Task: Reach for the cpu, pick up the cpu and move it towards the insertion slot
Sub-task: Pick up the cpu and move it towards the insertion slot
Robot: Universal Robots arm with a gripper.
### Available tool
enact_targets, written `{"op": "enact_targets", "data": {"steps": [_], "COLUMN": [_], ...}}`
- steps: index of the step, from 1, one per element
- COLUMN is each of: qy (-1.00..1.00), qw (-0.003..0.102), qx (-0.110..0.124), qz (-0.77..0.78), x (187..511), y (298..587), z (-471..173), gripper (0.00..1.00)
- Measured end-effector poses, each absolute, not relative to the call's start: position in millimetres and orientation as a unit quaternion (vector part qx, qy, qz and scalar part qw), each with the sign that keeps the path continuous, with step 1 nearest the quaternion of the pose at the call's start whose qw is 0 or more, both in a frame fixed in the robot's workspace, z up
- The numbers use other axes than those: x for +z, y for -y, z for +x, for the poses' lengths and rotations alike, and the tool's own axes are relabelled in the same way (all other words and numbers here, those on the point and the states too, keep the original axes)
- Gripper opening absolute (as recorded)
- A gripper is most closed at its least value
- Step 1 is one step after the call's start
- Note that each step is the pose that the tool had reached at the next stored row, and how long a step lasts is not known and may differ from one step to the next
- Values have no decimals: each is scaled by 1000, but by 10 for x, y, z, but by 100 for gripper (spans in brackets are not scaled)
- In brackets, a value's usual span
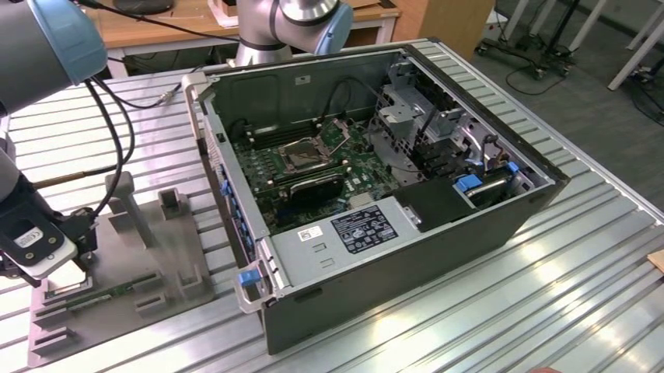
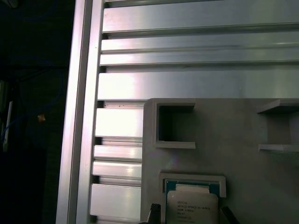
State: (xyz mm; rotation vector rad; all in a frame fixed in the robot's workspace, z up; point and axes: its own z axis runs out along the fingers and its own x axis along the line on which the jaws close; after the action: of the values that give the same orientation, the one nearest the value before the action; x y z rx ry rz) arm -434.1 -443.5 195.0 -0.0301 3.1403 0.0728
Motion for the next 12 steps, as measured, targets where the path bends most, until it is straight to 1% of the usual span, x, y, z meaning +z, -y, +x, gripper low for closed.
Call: {"op": "enact_targets", "data": {"steps": [12], "qy": [-1000], "qw": [0], "qx": [23], "qz": [-10], "x": [1913], "y": [4435], "z": [-4328], "gripper": [59]}}
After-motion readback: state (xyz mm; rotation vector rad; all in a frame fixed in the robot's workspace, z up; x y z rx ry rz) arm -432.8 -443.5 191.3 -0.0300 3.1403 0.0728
